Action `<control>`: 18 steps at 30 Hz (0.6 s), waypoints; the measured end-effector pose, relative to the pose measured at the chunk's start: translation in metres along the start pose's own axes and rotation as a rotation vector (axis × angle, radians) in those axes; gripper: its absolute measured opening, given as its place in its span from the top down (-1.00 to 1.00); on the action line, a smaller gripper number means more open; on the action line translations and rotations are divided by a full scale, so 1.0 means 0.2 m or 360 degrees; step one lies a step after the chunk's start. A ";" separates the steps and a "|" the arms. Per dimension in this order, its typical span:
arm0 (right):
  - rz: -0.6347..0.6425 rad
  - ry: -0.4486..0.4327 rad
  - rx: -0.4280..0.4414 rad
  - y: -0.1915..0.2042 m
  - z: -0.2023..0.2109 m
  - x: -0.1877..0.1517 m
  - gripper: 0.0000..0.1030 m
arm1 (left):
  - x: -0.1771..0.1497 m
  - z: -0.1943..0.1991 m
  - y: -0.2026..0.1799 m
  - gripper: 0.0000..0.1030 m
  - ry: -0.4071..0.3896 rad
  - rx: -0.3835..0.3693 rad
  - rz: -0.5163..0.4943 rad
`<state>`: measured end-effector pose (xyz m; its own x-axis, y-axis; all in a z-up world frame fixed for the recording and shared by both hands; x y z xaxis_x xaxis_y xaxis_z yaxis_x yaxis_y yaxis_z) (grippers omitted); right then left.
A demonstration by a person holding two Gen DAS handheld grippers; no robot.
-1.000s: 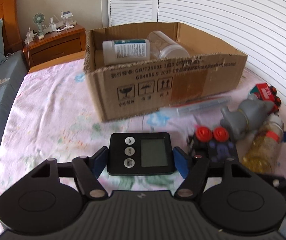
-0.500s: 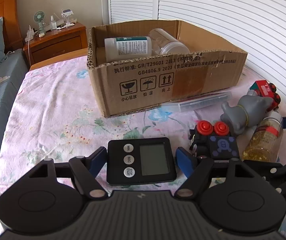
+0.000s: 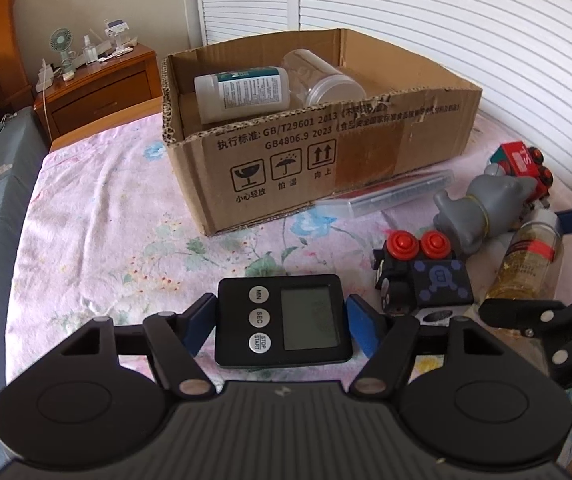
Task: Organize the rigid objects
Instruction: 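Drop the black timer into the box with the left tool while the right tool drops the capsule bottle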
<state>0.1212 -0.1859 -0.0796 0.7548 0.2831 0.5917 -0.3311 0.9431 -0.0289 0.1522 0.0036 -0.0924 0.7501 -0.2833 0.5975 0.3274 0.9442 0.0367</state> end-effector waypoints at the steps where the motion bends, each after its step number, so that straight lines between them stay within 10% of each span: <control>1: 0.0005 0.0005 0.0008 0.00 0.01 0.00 -0.90 | 0.00 0.01 0.00 -0.35 0.0009 -0.0003 -0.0013; 18: 0.0122 -0.0006 0.0135 -0.01 0.23 0.10 -0.90 | 0.08 0.28 0.00 -0.35 0.0022 -0.0109 -0.0081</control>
<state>0.1104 -0.1911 -0.0310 0.7234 0.3531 0.5933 -0.4347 0.9006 -0.0059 0.1313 0.0080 -0.0379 0.7393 -0.3335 0.5851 0.4035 0.9149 0.0117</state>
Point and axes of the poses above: each gripper's, at about its wrist camera, not at the fingertips, and z roughly against the way its jaws point, y to its left, x to its top, the point moved 2 cm from there along -z, roughly the way its jaws point, and after that the axes turned 3 degrees about y, right-handed, at the moved point
